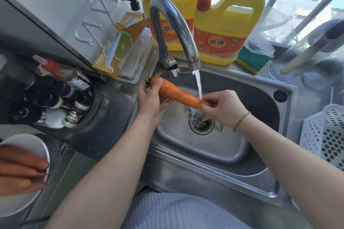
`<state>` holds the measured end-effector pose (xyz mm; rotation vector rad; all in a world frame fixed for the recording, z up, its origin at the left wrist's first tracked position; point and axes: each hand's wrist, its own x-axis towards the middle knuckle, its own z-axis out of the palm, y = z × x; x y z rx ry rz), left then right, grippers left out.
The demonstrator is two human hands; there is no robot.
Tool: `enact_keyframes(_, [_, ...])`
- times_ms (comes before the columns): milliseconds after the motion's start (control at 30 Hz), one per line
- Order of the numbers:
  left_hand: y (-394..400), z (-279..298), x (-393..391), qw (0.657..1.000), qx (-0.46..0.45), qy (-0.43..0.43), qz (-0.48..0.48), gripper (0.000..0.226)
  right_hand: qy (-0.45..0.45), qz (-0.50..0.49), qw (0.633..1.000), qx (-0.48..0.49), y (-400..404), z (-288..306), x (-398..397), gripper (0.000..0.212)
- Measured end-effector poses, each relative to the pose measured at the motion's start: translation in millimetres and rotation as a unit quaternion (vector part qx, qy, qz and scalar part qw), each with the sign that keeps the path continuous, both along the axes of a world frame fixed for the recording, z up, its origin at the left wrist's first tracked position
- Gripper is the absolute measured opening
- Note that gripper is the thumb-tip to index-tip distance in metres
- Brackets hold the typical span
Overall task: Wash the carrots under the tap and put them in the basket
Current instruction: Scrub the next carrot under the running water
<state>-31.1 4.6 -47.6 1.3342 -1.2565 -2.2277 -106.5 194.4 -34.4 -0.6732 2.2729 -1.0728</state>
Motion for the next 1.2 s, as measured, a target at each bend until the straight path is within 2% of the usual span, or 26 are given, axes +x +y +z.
enact_keyframes(67, [-1.7, -0.7, 1.5, 0.999, 0.040, 0.008, 0.000, 0.030, -0.126, -0.058, 0.987, -0.077, -2.3, 0.5, -1.5, 0.012])
enact_keyframes(133, [-3.4, -0.8, 3.6, 0.998, 0.064, 0.016, -0.011, 0.039, -0.231, -0.092, 0.960, -0.127, -5.3, -3.5, -3.6, 0.025])
enact_keyframes(200, [-6.3, -2.1, 4.9, 0.998, 0.048, 0.013, -0.035, 0.041, -0.306, -0.091, 0.937, -0.145, -6.6, -6.2, -3.0, 0.031])
enact_keyframes(233, [-7.7, -2.2, 4.7, 0.998, 0.029, 0.003, -0.051, 0.038, -0.315, -0.082, 0.935, -0.139, -6.4, -6.3, -2.0, 0.031])
enact_keyframes(367, [-7.6, 0.4, 2.2, 0.997, -0.023, -0.025, -0.071, 0.016, -0.214, -0.055, 0.971, -0.088, -1.3, -4.2, 0.5, 0.028])
enact_keyframes(467, [-2.9, -0.2, 1.2, 0.997, -0.028, -0.034, -0.068, 0.016, -0.145, -0.068, 0.983, -0.086, -1.4, -4.0, 0.9, 0.030])
enact_keyframes(600, [-0.9, -2.3, -0.2, 0.996, -0.038, -0.052, -0.062, 0.018, -0.066, -0.079, 0.994, -0.035, -5.9, 1.5, -0.6, 0.030])
enact_keyframes(767, [-6.5, -1.5, 0.1, 0.994, -0.050, -0.060, -0.081, 0.017, -0.098, -0.024, 0.995, 0.018, -5.5, 5.7, -5.9, 0.031])
enact_keyframes(867, [-9.3, -2.0, 2.1, 0.994, -0.049, -0.060, -0.080, 0.017, -0.093, -0.021, 0.995, 0.021, -8.6, 3.8, -7.3, 0.027])
enact_keyframes(1200, [-17.0, -6.3, 4.1, 0.994, -0.047, -0.057, -0.085, 0.016, -0.167, -0.019, 0.986, -0.006, -9.7, 0.6, -9.7, 0.025])
